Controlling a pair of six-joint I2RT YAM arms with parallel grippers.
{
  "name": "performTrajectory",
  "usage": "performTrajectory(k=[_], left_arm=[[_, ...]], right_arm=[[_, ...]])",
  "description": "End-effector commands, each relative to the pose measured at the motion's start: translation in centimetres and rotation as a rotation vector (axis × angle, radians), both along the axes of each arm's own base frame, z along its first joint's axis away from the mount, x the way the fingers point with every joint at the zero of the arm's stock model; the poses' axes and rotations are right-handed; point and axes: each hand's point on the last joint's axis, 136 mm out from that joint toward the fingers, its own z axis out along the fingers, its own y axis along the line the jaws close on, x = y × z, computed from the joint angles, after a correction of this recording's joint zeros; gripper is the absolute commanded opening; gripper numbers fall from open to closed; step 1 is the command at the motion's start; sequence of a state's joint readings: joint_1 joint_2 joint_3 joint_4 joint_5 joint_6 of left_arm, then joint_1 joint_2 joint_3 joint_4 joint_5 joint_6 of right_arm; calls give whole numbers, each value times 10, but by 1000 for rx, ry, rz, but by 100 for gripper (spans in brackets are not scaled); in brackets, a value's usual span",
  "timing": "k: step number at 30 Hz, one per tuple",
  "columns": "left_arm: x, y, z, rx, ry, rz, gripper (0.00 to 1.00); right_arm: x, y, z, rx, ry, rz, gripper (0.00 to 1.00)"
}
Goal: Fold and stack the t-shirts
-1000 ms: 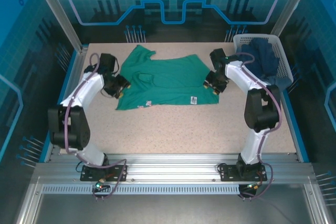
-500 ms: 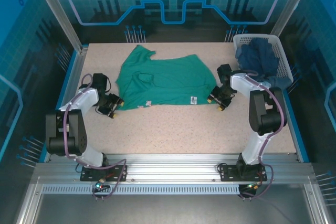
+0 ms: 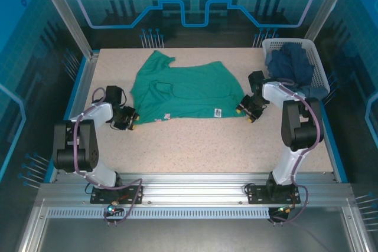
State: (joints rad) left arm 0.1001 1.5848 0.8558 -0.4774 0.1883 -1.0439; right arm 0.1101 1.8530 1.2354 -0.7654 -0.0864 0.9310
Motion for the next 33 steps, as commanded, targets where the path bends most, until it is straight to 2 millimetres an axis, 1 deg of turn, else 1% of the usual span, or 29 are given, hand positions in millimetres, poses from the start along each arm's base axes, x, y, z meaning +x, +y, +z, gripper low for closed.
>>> performTrajectory(k=[1, 6, 10, 14, 16, 20, 21, 25, 26, 27, 30, 33], left_arm=[[-7, 8, -13, 36, 28, 26, 23], [-10, 12, -16, 65, 26, 30, 11], [-12, 13, -18, 69, 21, 25, 3], [-12, 13, -17, 79, 15, 18, 2], [-12, 15, -16, 87, 12, 16, 1], [-10, 17, -13, 102, 11, 1, 0], [-10, 17, -13, 106, 10, -1, 0], [-10, 22, -12, 135, 6, -10, 0], [-10, 23, -11, 145, 1, -11, 0], [-11, 26, -9, 160, 2, -15, 0], [-15, 33, 0, 211, -4, -25, 0], [-16, 35, 12, 235, -51, -31, 0]], right_arm=[[6, -5, -5, 0, 15, -40, 49], [12, -3, -6, 9, 9, -57, 49], [14, 1, -9, 12, 16, -53, 42], [14, 2, -16, 8, 25, -65, 36], [13, 3, -21, 10, 39, -72, 36], [14, 6, -22, 10, 40, -87, 38], [13, 7, -23, 9, 43, -91, 35], [15, 5, -21, -11, 32, -95, 7], [15, 3, -18, -23, 27, -91, 2], [16, 0, -14, -42, 21, -84, 0], [16, -10, -3, -83, 4, -59, 0], [13, -15, 5, -93, -3, -39, 0]])
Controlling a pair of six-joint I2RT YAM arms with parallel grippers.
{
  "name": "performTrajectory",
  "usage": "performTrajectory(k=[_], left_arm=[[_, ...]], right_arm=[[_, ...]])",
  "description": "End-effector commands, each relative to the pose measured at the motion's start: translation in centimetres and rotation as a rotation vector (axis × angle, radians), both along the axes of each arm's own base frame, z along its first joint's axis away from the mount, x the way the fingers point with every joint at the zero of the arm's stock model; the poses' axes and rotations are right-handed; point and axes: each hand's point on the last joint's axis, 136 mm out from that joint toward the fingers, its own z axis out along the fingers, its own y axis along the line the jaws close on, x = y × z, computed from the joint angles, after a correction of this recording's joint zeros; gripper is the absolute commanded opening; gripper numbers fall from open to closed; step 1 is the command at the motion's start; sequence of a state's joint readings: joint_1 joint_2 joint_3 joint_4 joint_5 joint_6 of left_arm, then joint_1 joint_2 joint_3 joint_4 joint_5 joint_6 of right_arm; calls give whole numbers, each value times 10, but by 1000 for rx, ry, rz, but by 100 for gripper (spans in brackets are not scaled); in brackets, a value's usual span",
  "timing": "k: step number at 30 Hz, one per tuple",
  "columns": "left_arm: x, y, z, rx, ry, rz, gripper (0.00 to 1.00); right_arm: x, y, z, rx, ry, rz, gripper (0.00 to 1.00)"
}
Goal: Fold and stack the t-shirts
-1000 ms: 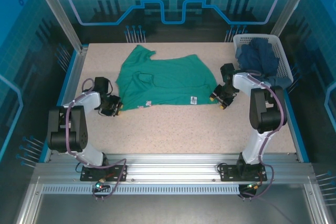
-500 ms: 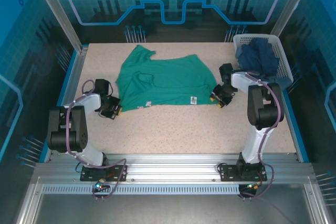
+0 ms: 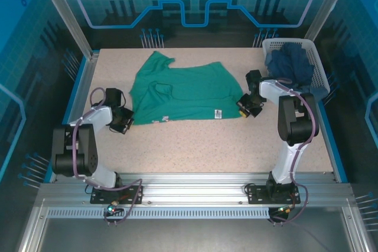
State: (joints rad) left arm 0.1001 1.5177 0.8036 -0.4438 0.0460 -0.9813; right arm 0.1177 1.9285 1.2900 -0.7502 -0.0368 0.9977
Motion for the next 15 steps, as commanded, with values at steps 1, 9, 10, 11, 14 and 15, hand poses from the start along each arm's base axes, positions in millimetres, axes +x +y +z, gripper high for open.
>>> performTrajectory(k=[1, 9, 10, 11, 14, 15], left_arm=[[-12, 12, 14, 79, -20, -14, 0], [-41, 14, 11, 110, 15, -20, 0], [-46, 12, 6, 100, 31, -20, 0], [-50, 10, 3, 93, 43, -16, 0], [-66, 8, -10, 82, 95, 1, 0], [-71, 7, -14, 80, 118, 10, 0]], right_arm=[[-5, -13, 20, -57, -11, 30, 0], [-32, -23, 20, -100, 35, 47, 0], [-35, -22, 19, -100, 45, 54, 0], [-39, -21, 17, -101, 57, 58, 0], [-54, -18, 15, -113, 81, 62, 0], [-61, -19, 14, -122, 97, 55, 0]])
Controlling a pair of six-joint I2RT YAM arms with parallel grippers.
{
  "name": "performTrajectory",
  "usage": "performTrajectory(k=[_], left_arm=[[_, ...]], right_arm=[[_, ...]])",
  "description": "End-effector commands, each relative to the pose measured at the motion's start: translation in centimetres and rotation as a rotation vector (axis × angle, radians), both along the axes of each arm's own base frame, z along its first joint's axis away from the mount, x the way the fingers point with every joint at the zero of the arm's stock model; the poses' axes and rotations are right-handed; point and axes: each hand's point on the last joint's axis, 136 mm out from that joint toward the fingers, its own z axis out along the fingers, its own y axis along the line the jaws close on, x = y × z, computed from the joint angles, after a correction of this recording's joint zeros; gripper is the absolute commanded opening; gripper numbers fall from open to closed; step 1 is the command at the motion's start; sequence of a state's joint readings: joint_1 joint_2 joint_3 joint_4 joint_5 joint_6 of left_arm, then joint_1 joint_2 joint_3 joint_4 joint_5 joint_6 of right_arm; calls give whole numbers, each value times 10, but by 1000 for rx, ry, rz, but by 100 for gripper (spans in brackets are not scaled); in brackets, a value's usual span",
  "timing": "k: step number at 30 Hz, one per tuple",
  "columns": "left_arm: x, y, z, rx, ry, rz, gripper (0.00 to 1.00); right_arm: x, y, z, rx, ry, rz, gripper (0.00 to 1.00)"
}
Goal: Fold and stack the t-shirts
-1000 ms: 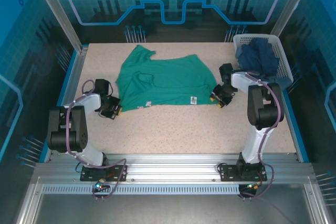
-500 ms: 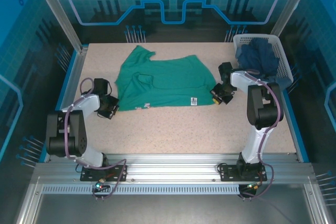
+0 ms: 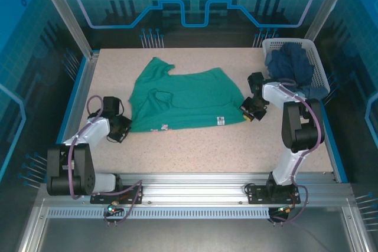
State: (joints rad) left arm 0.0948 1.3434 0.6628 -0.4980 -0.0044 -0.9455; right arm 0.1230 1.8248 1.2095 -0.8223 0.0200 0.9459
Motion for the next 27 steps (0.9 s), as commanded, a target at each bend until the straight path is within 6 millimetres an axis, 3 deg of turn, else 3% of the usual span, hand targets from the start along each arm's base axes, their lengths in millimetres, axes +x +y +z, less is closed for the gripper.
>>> performTrajectory(k=[1, 8, 11, 15, 19, 21, 23, 25, 27], left_arm=[[-30, 4, -15, 24, 123, 45, 0], [-64, 5, -19, 77, 234, 131, 0], [-67, 3, -21, 65, 222, 152, 0], [-62, 1, -9, 65, 219, 131, 26], [-52, 3, 16, 87, 152, 121, 44], [-41, -2, 31, 88, 111, 97, 53], [-28, -9, 46, 99, 73, 57, 54], [-4, -24, 61, 88, 3, -5, 51], [28, -51, 68, -5, -100, -85, 46]], right_arm=[[-35, -7, 0, -67, 79, -7, 0], [-79, -11, -4, -109, 161, -72, 0], [-88, -10, -6, -107, 179, -100, 0], [-84, -18, 13, -153, 138, -101, 32], [-72, -17, 48, -191, 37, -63, 37], [-59, -7, 65, -199, -36, -2, 37], [-46, 15, 73, -170, -106, 70, 34], [-37, 45, 70, -98, -157, 129, 29], [-28, 77, 58, 25, -190, 170, 22]])
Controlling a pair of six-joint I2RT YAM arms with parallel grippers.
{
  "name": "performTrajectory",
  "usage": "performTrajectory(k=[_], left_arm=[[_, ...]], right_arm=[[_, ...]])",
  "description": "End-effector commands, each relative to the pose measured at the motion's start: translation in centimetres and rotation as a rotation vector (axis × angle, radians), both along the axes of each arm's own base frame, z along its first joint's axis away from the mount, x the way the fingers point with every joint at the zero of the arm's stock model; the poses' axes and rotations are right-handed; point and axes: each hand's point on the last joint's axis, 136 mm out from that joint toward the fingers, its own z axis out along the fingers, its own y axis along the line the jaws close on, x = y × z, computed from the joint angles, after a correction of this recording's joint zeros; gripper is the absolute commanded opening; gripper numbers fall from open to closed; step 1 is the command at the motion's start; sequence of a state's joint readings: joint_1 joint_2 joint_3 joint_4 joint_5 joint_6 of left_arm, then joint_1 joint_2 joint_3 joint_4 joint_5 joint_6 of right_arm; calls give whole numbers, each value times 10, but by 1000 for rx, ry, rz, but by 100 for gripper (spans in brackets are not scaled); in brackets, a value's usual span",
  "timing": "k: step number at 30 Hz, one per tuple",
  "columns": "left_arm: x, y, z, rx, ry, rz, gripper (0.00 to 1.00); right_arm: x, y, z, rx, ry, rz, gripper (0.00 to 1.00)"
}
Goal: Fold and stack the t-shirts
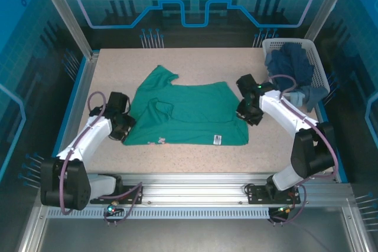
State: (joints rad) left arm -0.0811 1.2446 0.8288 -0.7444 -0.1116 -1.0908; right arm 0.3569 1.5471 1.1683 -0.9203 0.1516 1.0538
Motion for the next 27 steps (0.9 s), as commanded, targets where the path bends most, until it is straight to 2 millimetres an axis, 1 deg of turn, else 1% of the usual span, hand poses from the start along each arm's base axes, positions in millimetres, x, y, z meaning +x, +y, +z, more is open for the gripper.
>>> performTrajectory(k=[1, 3, 4, 6, 9, 10, 12, 14, 16, 17, 19, 24, 27], left_arm=[[44, -37, 13, -106, -116, -125, 42], [66, -61, 14, -158, -129, -203, 34], [76, -72, 12, -181, -120, -238, 33], [90, -91, 5, -232, -98, -288, 33], [107, -119, 4, -266, -99, -364, 34], [113, -129, 5, -268, -93, -394, 33], [119, -143, -1, -270, -55, -443, 29], [124, -147, -10, -248, -21, -470, 27], [131, -146, -16, -214, -10, -494, 27], [134, -146, -19, -198, 0, -514, 29], [138, -145, -21, -141, 23, -588, 34], [136, -139, -22, 25, 100, -784, 41], [138, -141, -26, 81, 99, -907, 43]], right_arm=[[11, 45, -19, 153, -20, 87, 17], [12, 60, -30, 185, 14, 102, 13], [12, 63, -38, 189, 48, 107, 11], [12, 63, -48, 174, 103, 106, 11], [9, 52, -66, 138, 169, 83, 11], [6, 47, -74, 129, 198, 65, 10], [2, 35, -85, 115, 230, 25, 6], [1, 28, -90, 110, 234, 6, 6], [3, 26, -89, 103, 223, 19, 6], [4, 27, -88, 102, 223, 25, 7], [4, 28, -88, 101, 232, 36, 7], [4, 30, -89, 108, 230, 31, 7], [5, 32, -90, 105, 239, 35, 7]])
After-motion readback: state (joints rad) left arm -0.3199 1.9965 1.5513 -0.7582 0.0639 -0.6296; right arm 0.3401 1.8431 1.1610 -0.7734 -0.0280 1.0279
